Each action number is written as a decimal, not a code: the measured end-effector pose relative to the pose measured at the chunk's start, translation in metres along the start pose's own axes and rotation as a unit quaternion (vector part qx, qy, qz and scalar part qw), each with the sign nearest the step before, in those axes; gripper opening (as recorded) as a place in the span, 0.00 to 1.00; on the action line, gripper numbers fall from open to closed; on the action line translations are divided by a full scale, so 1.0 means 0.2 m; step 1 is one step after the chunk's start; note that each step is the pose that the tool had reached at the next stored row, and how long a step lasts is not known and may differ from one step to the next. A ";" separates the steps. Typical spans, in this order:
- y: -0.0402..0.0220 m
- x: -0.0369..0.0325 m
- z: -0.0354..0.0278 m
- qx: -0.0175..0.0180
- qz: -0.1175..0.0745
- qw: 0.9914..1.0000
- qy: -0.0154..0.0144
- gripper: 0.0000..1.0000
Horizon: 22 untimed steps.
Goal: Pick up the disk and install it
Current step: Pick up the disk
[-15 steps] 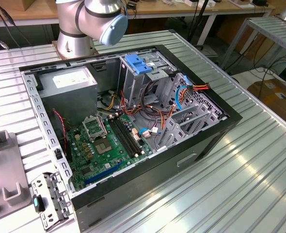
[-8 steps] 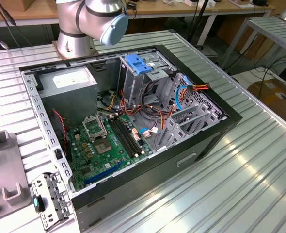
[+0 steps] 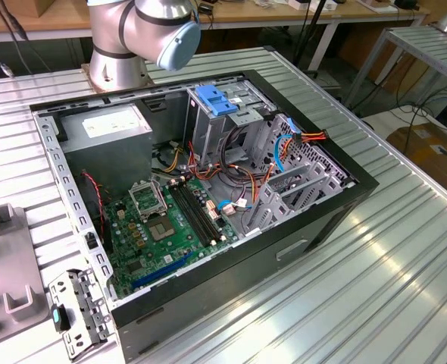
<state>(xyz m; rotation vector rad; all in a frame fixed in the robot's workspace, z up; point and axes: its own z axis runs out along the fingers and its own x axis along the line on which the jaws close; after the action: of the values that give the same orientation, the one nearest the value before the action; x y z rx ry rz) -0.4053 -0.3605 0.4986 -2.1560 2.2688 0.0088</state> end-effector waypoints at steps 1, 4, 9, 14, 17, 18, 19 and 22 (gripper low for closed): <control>-0.011 -0.001 0.000 0.000 0.000 1.000 0.000 0.37; -0.039 -0.002 0.000 0.000 0.000 1.000 0.000 0.37; -0.084 -0.004 0.000 0.000 0.000 1.000 0.000 0.37; -0.136 -0.007 0.001 0.000 0.000 1.000 0.000 0.37; -0.176 -0.009 0.001 0.000 0.000 1.000 0.000 0.37; -0.187 -0.010 0.001 0.000 0.000 1.000 0.000 0.37; -0.200 -0.010 0.001 0.000 0.000 1.000 0.000 0.37; -0.227 -0.012 0.001 0.000 0.000 1.000 0.000 0.37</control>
<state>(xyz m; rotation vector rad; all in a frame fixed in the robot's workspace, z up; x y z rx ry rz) -0.3598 -0.3605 0.4986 -2.1559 2.2689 0.0087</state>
